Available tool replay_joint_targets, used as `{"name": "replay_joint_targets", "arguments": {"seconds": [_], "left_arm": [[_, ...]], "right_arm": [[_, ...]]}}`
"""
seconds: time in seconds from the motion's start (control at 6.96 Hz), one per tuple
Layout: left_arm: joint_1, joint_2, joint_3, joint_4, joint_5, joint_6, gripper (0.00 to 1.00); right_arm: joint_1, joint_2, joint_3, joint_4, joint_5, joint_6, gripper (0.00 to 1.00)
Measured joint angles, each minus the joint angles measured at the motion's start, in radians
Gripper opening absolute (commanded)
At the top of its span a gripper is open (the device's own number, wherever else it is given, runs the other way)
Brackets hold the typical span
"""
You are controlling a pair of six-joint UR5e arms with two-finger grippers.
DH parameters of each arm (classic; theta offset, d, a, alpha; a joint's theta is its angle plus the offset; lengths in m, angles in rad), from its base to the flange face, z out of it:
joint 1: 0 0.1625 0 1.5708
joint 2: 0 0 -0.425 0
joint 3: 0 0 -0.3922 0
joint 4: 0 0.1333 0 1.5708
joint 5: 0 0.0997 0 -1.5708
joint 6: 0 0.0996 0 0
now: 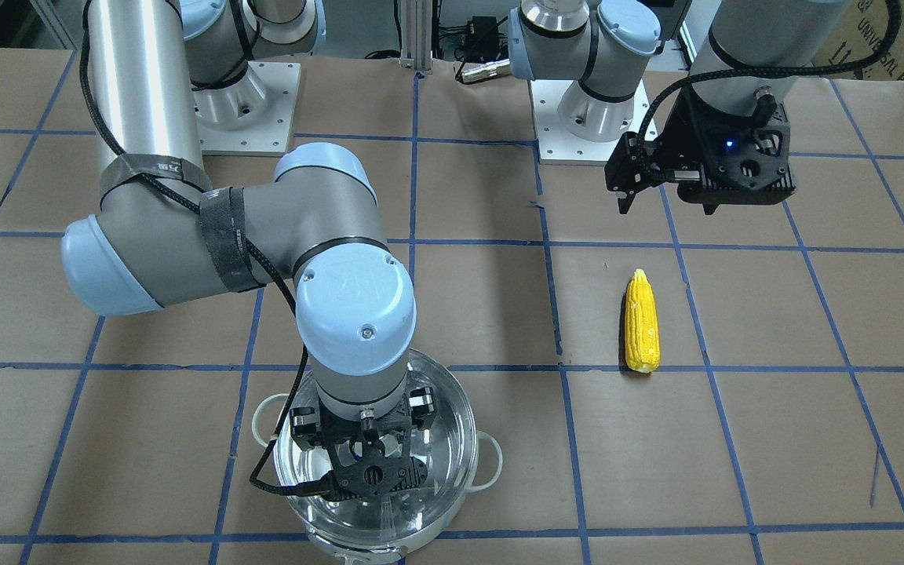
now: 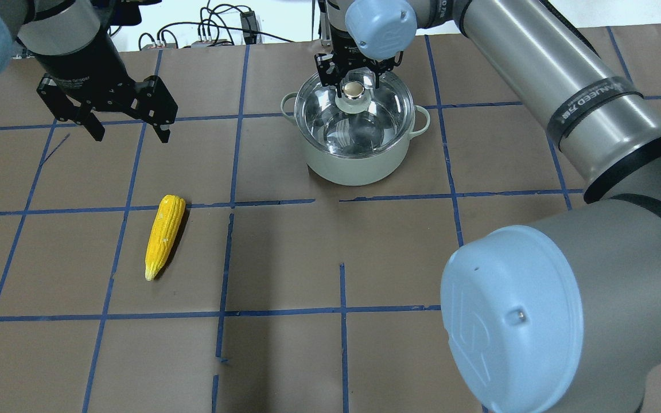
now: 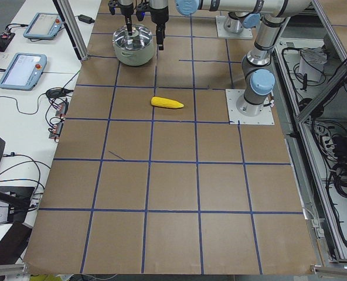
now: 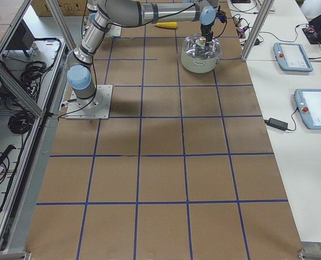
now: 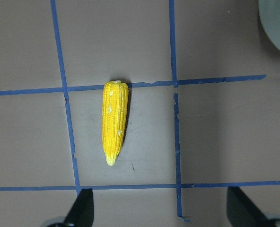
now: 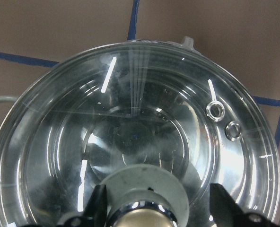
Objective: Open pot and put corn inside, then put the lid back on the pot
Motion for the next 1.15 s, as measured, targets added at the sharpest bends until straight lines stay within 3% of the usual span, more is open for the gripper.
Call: {"name": "replay_joint_targets", "arguments": {"seconds": [0.14, 0.72, 1.15], "left_arm": [[0.000, 0.000, 0.000, 0.000, 0.000, 0.000, 1.00], [0.001, 0.000, 0.000, 0.000, 0.000, 0.000, 1.00], [0.002, 0.000, 0.000, 0.001, 0.009, 0.003, 1.00]], "right_arm": [[-0.001, 0.000, -0.001, -0.001, -0.001, -0.001, 0.08], [-0.003, -0.003, -0.003, 0.001, -0.011, -0.004, 0.07], [-0.029, -0.023, -0.085, 0.081, -0.010, -0.032, 0.08]]}}
